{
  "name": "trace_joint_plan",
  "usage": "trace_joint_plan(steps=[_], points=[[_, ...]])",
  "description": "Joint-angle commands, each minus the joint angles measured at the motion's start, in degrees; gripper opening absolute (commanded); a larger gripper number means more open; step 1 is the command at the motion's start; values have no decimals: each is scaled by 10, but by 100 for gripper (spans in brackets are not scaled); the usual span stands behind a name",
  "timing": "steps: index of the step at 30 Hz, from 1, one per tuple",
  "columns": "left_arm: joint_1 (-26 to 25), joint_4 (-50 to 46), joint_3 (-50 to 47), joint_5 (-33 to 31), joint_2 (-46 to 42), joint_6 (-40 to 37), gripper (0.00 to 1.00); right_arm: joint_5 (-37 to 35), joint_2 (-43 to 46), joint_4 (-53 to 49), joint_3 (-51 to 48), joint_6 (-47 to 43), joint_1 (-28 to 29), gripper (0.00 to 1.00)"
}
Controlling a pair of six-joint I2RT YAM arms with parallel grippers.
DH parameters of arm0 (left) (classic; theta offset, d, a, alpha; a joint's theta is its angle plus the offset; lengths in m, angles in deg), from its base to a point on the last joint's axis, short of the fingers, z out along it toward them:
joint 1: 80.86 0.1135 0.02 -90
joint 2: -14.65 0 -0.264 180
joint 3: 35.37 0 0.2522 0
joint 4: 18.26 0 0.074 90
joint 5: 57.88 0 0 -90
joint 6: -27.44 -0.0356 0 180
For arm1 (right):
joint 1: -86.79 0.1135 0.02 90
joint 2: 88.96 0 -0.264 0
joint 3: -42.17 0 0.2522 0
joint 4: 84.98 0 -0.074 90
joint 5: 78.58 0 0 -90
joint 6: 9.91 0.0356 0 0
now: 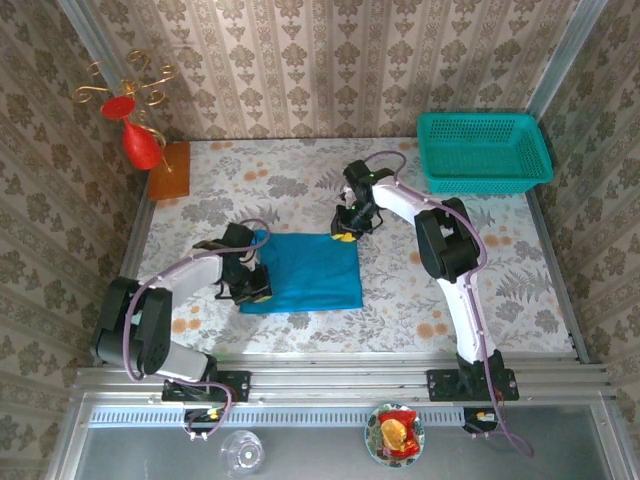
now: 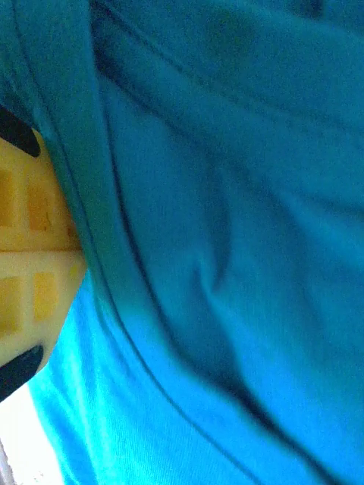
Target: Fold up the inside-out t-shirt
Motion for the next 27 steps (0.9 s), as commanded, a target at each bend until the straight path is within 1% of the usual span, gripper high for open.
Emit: trace_joint_plan(steps=[1,5,8,11,14,17,21,24,27], points=[[16,17,23,-15,29,-9,8,-52,10,-37,-49,-6,-15,27],[37,21,55,-18,77,-39,8,-59,64,-22,-133,-5,-21,27],[50,21,98,-16,121,-64,8,-63,117,-4,-218,7,-21,28],[55,21,148,-8,167,-86,9,-63,180,30,-323,37,-17,27],[55,22,199,4,212,-100,9,-62,247,67,-425,79,-1,27],[52,27,241,24,256,-110,9,-66,304,100,-507,133,32,27],[38,35,296,40,305,-136,9,-80,358,142,-584,226,103,27],[29,30,339,51,336,-151,9,-79,369,182,-607,286,165,27],[19,35,366,73,354,-156,10,-79,361,201,-601,326,217,27]])
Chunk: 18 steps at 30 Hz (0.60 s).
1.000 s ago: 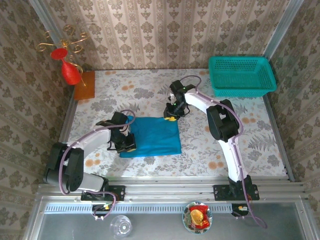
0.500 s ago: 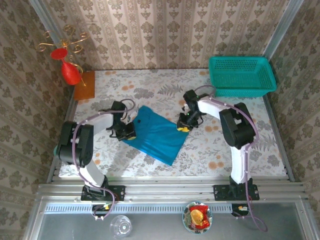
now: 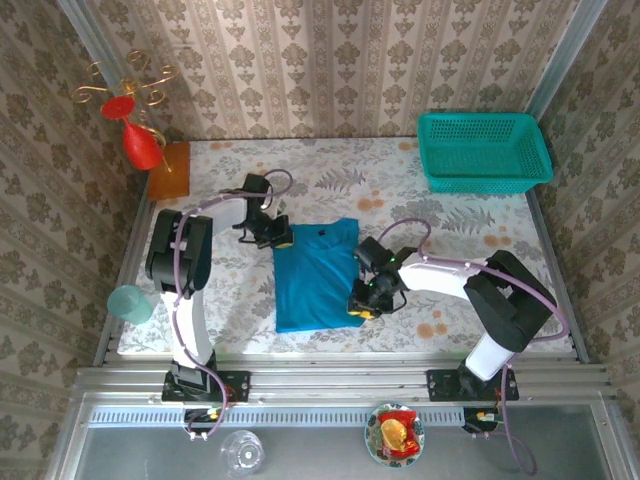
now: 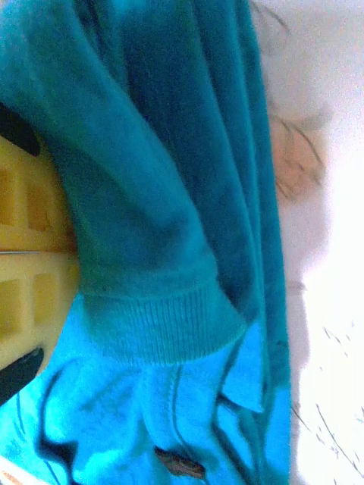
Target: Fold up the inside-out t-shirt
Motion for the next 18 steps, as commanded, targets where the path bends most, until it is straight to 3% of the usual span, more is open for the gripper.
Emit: trace_joint_plan(steps=[1,7,11,18], points=[[-7,16,21,0,30,-28,10,-30,-30,-12,-20,80,49,28],[-14,23,26,24,-4,-11,15,-76,14,-98,37,63,58,28],[-16,-16,35,0,-61,-12,19,-54,39,-122,83,25,37,32],[-47,-51,-33,-13,-159,3,21,-36,2,-157,163,-74,-72,35]])
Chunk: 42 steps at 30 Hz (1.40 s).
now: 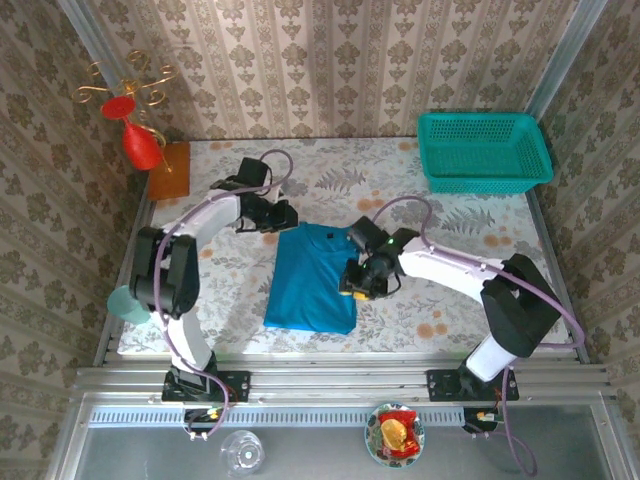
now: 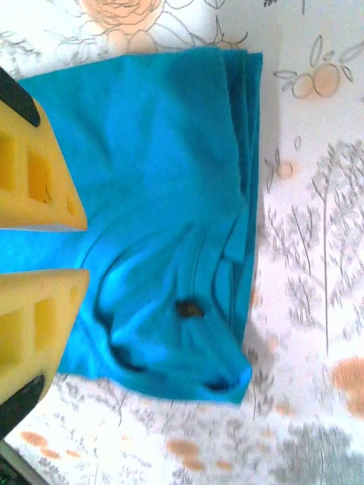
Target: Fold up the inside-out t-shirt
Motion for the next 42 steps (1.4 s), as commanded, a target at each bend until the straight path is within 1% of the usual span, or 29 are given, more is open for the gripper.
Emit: trace_joint_plan(steps=[1,4,6,11,15,23,28,32,34,39,42], points=[[-31,-37,-46,-10,-39,14,21,-2,-36,-49,48,-73,-57,35],[-57,-30,-94,-14,-72,33,20,9,-82,-35,92,-100,-107,35],[-76,-32,-120,-22,-85,39,20,15,-116,-28,121,-113,-130,36],[-97,-35,-165,-30,-95,46,18,32,-203,-28,193,-139,-170,38],[-98,-41,-190,-57,-83,40,16,44,-251,-21,224,-146,-183,42],[-96,-48,-203,-99,-41,18,14,73,-286,19,235,-139,-188,42],[-95,-40,-207,-99,-34,23,14,86,-287,30,246,-136,-187,36],[-93,-41,-204,-99,-31,22,14,98,-281,32,256,-133,-183,26],[-92,-41,-204,-99,-31,24,13,97,-276,33,263,-127,-180,18],[-87,-33,-215,-97,-34,31,13,110,-259,41,282,-118,-164,4],[-86,-33,-221,-97,-40,32,13,125,-253,43,295,-116,-153,2]])
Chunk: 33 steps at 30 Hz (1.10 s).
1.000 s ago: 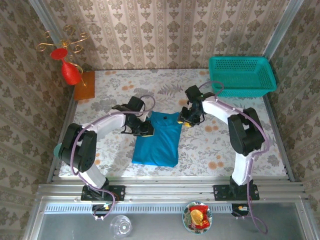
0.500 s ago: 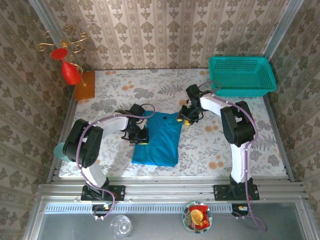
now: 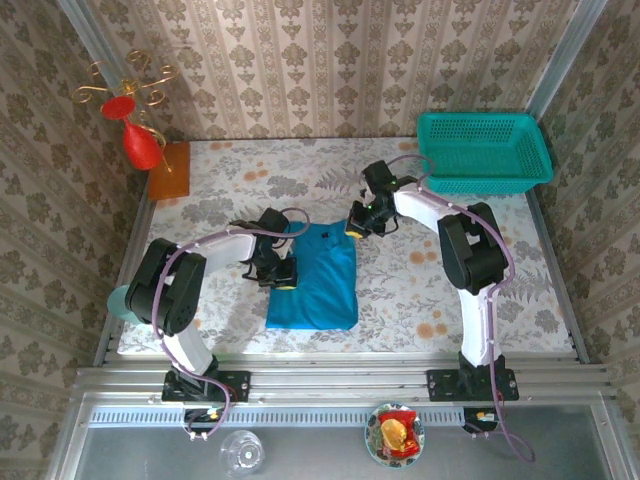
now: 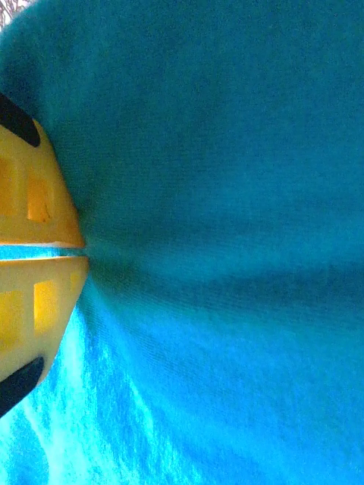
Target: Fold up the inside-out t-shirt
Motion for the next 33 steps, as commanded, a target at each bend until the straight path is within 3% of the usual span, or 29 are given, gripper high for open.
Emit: trace_joint_plan(steps=[1,12,14,17,26,33], points=[[5,-11,-18,-15,-1,0,13,35,26,8,25,6,16,1],[5,-23,-17,-18,-5,0,13,56,4,48,24,6,21,0],[5,-30,-14,-23,-6,0,13,15,-8,24,40,2,22,0],[6,-38,-13,-29,-12,-1,13,-111,-19,-92,82,-23,28,27],[4,-48,-8,-37,-8,-1,13,-87,2,-64,69,-15,31,24],[3,-49,-7,-37,-9,0,13,-136,1,-110,107,-21,53,38]])
